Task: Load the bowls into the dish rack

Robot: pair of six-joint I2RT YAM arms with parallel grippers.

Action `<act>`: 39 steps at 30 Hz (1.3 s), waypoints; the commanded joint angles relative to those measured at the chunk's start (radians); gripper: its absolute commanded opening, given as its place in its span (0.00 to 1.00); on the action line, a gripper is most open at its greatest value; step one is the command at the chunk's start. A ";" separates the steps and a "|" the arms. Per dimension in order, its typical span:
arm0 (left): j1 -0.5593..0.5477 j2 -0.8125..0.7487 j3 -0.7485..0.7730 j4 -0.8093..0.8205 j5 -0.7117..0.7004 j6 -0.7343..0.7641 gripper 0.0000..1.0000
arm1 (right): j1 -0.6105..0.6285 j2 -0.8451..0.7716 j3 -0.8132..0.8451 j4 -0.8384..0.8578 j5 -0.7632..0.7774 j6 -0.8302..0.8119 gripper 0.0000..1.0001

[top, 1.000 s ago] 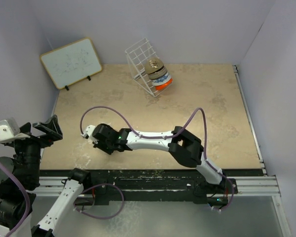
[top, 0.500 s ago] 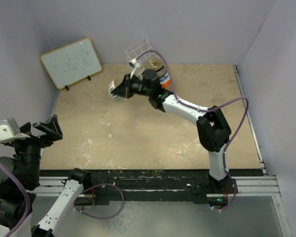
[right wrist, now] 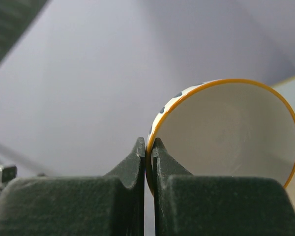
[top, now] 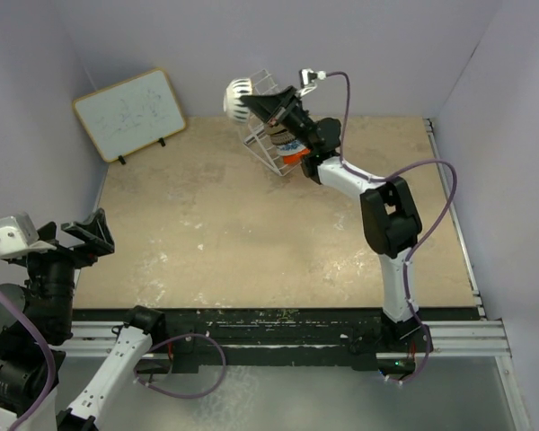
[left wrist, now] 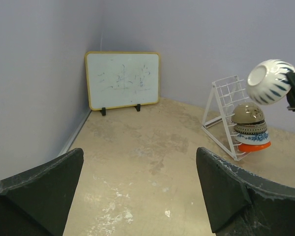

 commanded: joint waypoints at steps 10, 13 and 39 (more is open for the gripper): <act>-0.013 0.037 -0.006 0.057 -0.004 0.032 0.99 | -0.092 0.096 0.032 0.397 0.544 0.247 0.00; -0.013 0.041 -0.011 0.061 -0.002 0.036 0.99 | -0.091 0.129 0.063 0.413 0.618 0.256 0.00; -0.017 0.048 -0.007 0.041 -0.002 0.049 0.99 | -0.091 0.385 0.207 0.423 0.732 0.431 0.00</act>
